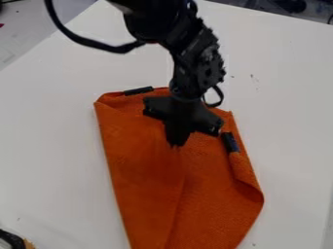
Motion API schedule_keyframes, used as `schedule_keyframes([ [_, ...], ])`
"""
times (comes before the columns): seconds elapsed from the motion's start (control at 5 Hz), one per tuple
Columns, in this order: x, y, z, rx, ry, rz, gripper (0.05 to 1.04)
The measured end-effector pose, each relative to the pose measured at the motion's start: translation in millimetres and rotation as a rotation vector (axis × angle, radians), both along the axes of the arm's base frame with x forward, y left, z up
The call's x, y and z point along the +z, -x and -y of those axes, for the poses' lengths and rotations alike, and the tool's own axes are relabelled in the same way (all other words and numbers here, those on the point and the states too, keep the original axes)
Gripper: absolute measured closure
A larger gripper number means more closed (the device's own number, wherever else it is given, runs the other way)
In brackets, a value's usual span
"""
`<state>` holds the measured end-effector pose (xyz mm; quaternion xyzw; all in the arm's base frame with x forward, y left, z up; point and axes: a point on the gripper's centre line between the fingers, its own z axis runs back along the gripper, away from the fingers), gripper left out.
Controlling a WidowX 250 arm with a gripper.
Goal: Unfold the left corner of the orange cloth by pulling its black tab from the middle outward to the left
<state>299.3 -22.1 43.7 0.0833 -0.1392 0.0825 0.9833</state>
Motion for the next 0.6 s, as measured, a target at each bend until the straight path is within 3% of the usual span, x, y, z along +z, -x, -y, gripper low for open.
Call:
schedule_keyframes([
  [0.2, 16.8, 21, -19, 0.062, -0.049, 0.025, 1.027],
  [0.4, 22.6, 51, -54, 0.148, -0.052, 0.055, 1.027],
  [0.6, 8.3, 77, -80, 0.208, -0.017, 0.06, 1.027],
])
